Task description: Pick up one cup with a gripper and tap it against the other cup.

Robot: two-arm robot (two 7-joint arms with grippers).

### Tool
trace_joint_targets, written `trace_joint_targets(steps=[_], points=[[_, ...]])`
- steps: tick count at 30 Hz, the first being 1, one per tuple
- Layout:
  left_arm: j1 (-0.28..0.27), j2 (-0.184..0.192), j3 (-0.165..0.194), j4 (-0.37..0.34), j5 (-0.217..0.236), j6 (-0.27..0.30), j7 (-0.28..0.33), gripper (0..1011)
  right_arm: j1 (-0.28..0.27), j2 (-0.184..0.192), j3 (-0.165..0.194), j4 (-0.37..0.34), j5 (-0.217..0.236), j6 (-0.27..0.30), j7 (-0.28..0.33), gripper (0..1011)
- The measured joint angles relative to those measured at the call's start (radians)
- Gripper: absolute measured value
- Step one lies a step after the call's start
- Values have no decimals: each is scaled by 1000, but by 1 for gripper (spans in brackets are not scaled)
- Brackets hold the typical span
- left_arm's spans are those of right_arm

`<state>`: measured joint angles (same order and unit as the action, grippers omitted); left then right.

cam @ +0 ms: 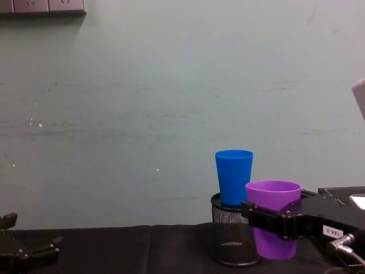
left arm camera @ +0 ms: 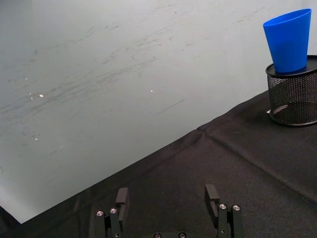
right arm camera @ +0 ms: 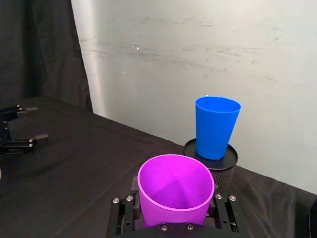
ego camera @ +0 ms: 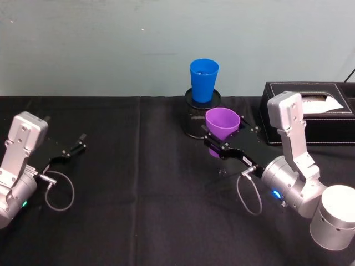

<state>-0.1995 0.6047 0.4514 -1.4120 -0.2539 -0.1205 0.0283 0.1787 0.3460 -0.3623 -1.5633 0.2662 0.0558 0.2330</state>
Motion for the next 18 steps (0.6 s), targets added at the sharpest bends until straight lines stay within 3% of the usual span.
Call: trace_joint_targets(steps=[18], points=[[0,0,0,0,0,0,0,1000,2,1,-4,2,4,-2,2,733]])
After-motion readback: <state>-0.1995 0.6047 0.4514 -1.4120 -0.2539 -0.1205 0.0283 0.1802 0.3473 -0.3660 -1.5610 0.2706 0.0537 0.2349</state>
